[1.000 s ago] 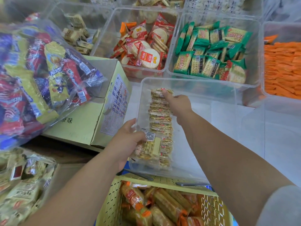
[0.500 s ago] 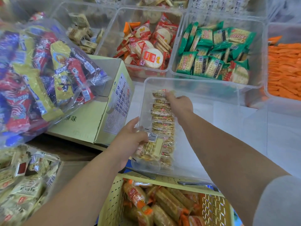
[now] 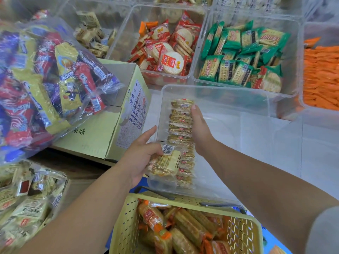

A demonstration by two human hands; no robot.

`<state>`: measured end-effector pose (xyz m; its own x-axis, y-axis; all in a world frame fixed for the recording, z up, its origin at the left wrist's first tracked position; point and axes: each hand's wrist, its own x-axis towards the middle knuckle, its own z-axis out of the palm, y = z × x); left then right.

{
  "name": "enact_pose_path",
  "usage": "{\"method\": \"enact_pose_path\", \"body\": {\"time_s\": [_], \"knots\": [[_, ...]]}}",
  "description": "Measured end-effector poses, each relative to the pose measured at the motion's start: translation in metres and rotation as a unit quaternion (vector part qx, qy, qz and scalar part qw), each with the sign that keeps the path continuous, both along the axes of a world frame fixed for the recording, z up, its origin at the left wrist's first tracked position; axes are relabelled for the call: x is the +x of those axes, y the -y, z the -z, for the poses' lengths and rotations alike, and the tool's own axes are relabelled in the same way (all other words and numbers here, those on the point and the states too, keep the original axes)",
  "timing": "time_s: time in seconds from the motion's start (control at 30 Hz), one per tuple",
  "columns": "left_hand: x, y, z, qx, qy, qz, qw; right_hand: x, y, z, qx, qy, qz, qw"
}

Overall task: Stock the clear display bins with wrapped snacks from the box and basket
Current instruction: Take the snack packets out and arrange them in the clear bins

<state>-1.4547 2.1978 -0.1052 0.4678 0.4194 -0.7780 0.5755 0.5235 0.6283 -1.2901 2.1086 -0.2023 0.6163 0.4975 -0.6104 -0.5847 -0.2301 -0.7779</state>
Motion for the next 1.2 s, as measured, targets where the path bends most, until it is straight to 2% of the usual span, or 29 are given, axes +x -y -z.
{"method": "enact_pose_path", "body": {"time_s": [0.3, 0.47, 0.53, 0.67, 0.73, 0.83, 0.87, 0.93, 1.0, 1.1, 1.2], "knots": [[0.002, 0.005, -0.007, 0.026, -0.002, 0.011, 1.000, 0.008, 0.010, -0.011, -0.038, 0.040, -0.062, 0.997], [-0.005, 0.014, -0.017, 0.055, -0.007, -0.016, 0.998, -0.002, 0.025, -0.044, -0.106, 0.151, -0.006, 0.983], [-0.012, 0.019, -0.021, 0.075, 0.001, -0.046, 0.996, -0.014, 0.041, -0.067, -0.092, 0.164, 0.002, 0.982], [-0.028, 0.032, -0.037, 0.054, 0.075, -0.116, 0.989, -0.049, 0.083, -0.113, -0.002, 0.127, -0.119, 0.985], [-0.034, 0.041, -0.047, 0.010, 0.112, -0.152, 0.982, -0.067, 0.104, -0.132, 0.039, 0.188, -0.191, 0.963], [-0.043, 0.055, -0.064, -0.037, 0.113, -0.164, 0.979, -0.087, 0.124, -0.146, 0.083, 0.337, -0.279, 0.896], [-0.047, 0.059, -0.070, -0.054, 0.108, -0.153, 0.981, -0.092, 0.128, -0.148, 0.089, 0.376, -0.278, 0.879], [-0.055, 0.065, -0.078, -0.105, 0.115, -0.116, 0.981, -0.103, 0.132, -0.150, 0.090, 0.420, -0.247, 0.869], [-0.064, 0.070, -0.085, -0.120, 0.109, -0.053, 0.985, -0.112, 0.135, -0.152, 0.082, 0.400, -0.197, 0.891], [-0.077, 0.074, -0.084, -0.007, 0.077, 0.010, 0.997, -0.123, 0.138, -0.160, 0.068, 0.249, -0.106, 0.960], [-0.090, 0.078, -0.083, 0.033, 0.139, 0.003, 0.990, -0.134, 0.142, -0.167, 0.100, 0.101, -0.066, 0.988]]}}
